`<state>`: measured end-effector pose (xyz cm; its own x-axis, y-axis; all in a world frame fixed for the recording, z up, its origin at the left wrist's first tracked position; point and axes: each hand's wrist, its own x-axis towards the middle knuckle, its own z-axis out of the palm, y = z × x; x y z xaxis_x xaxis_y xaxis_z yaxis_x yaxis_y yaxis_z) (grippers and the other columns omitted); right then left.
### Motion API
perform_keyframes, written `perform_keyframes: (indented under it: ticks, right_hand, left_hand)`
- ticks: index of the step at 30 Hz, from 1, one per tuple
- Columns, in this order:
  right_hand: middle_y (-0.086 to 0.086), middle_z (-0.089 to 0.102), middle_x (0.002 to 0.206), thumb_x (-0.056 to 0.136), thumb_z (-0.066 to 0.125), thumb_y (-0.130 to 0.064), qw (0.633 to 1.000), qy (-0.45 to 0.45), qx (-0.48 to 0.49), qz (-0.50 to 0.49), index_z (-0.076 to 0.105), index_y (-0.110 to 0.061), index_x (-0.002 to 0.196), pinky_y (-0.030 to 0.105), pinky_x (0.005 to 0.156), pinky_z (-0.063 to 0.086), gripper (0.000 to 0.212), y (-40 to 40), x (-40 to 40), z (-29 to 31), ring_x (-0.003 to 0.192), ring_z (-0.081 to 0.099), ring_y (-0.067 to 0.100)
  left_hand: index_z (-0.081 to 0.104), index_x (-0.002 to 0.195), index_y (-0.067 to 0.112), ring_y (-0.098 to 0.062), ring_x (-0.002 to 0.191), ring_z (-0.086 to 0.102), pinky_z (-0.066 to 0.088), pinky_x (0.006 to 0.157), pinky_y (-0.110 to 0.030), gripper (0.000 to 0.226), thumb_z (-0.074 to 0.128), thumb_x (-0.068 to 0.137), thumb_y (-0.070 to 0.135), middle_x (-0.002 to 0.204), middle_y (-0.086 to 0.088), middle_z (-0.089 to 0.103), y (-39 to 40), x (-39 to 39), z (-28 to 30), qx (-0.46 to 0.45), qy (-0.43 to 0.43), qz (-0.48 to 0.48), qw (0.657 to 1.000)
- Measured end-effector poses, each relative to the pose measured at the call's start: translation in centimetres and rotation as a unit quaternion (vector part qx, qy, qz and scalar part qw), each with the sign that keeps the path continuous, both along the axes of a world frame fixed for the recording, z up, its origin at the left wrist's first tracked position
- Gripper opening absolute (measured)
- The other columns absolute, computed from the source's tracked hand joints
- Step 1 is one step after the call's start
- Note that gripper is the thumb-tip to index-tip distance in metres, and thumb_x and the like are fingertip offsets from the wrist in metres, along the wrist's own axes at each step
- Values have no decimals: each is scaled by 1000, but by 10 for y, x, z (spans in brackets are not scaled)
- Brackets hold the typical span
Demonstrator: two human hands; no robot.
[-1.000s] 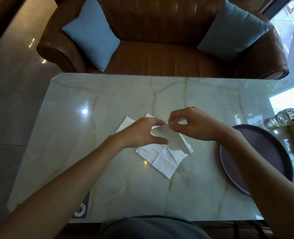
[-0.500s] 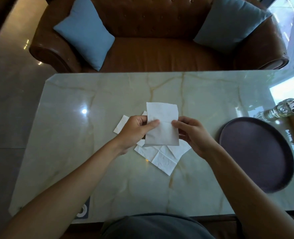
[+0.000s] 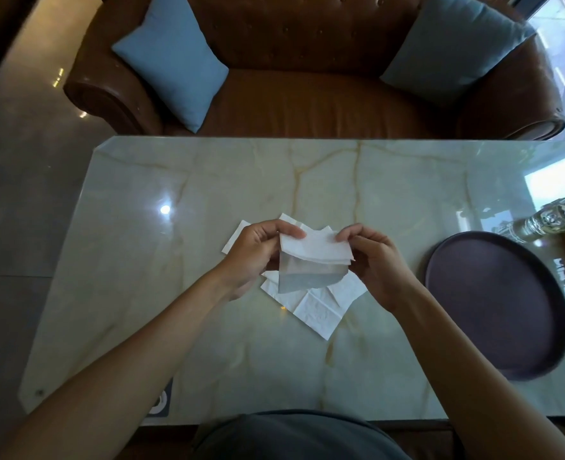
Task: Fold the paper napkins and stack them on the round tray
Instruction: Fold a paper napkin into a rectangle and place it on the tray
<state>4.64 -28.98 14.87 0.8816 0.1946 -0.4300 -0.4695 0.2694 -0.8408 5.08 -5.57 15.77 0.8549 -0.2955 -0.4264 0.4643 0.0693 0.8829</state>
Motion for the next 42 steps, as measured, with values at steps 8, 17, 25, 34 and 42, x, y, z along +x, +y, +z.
perform_keyframes:
  ticks: [8, 17, 25, 34, 42]
  right_hand:
    - [6, 71, 96, 86, 74, -32, 995, 11, -88, 49, 74, -15, 111, 26, 64, 55, 31, 7, 8, 1, 82, 69, 17]
    - [-3, 74, 83, 84, 75, -26, 968, -77, -195, 136, 77, -19, 89, 22, 67, 52, 9, 10, 24, 21, 76, 67, 9]
    - [9, 75, 85, 91, 72, -32, 891, -159, -359, 228, 77, -16, 83, 41, 67, 54, 19, 21, 42, 41, 72, 63, 12]
    - [5, 78, 110, 89, 70, -44, 962, -99, -214, 140, 76, -16, 111, 36, 93, 54, 36, -11, 38, 24, 106, 73, 22]
    - [17, 78, 108, 95, 69, -11, 993, -11, -83, 79, 69, -5, 121, 34, 83, 58, 26, 23, 19, 1, 96, 74, 26]
  left_hand:
    - [79, 101, 23, -18, 89, 68, 57, 80, -32, 38, 48, 89, 4, 99, -1, 76, 6, 1, 3, -5, -26, -34, 999]
    - [74, 116, 14, -13, 89, 75, 59, 75, -26, 21, 68, 96, 11, 104, -6, 79, 8, 8, 5, 103, -95, -73, 987]
    - [77, 101, 11, -13, 82, 75, 60, 74, -30, 14, 71, 95, 23, 93, -8, 80, 5, 16, 16, 132, -102, -56, 984]
    - [75, 94, 13, -12, 74, 72, 60, 65, -26, 9, 68, 97, 17, 85, 0, 77, 24, 17, 19, 55, -50, 4, 997]
    - [63, 127, 19, -17, 89, 74, 61, 76, -29, 37, 73, 92, 12, 101, -5, 77, 15, 12, 13, 17, 7, 31, 999]
